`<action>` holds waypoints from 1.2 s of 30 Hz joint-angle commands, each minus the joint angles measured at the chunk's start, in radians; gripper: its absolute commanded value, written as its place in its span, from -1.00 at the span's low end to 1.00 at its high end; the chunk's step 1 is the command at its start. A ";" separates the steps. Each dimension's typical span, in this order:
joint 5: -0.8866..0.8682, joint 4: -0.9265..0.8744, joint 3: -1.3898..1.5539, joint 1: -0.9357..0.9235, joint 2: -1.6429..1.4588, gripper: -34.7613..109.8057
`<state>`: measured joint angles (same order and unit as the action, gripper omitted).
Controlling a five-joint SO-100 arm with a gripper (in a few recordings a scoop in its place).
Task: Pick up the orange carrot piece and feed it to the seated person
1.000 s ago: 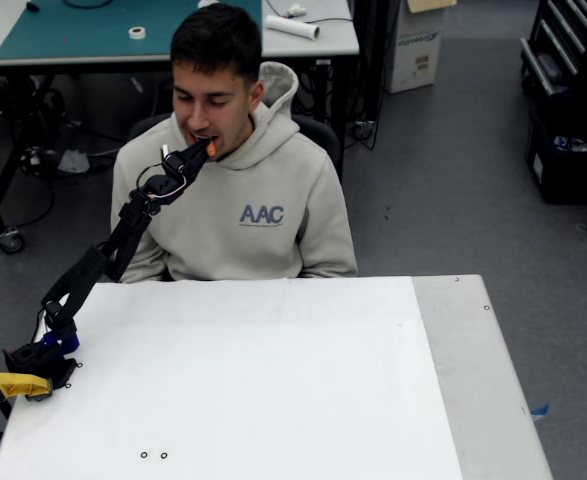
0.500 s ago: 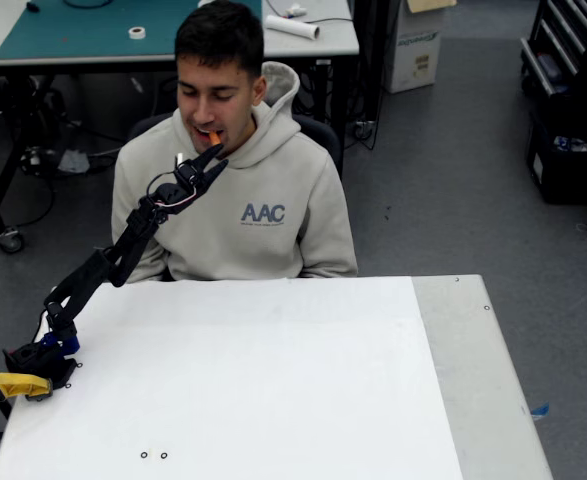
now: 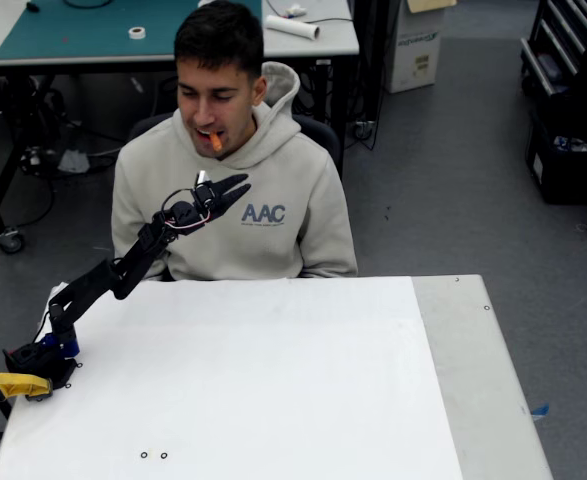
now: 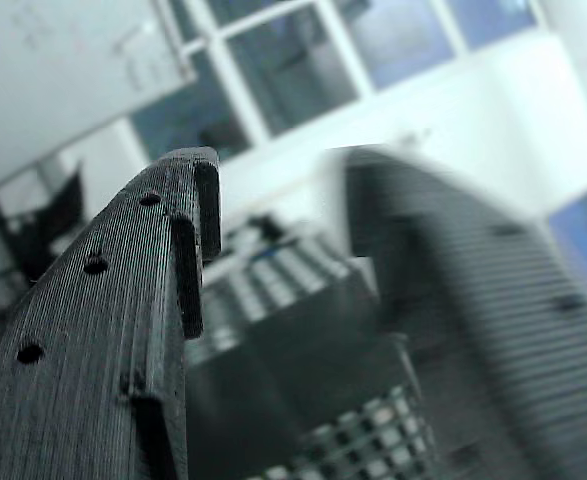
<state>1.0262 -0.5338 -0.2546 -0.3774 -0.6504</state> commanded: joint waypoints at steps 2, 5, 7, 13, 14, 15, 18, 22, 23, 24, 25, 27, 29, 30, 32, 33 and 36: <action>-0.150 -0.006 -0.067 -0.043 -0.083 -0.51; -0.270 -0.006 -0.066 -0.052 -0.120 -0.54; -0.344 -0.006 -0.055 -0.054 -0.144 -0.56; -0.500 -0.008 0.120 -0.054 -0.301 -0.55; -0.525 -0.008 0.172 -0.054 -0.339 -0.55; -0.549 -0.008 0.224 -0.054 -0.382 -0.55; -0.634 -0.008 0.423 -0.054 -0.526 -0.55; -0.749 -0.008 0.729 -0.055 -0.742 -0.55; -0.778 -0.008 0.811 -0.055 -0.799 -0.55; -0.805 -0.008 0.893 -0.055 -0.854 -0.55; -0.833 -0.008 0.979 -0.055 -0.911 -0.55; -0.881 -0.008 1.157 -0.055 -1.028 -0.55; -0.911 -0.008 1.335 -0.055 -1.141 -0.55; -0.925 -0.008 1.424 -0.055 -1.197 -0.55; -0.945 -0.008 1.597 -0.055 -1.301 -0.55; -0.950 -0.006 1.683 -0.055 -1.351 -0.55; -0.954 -0.006 1.924 -0.055 -1.500 -0.55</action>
<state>0.0767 -0.5400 1.4312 -0.4096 -1.9006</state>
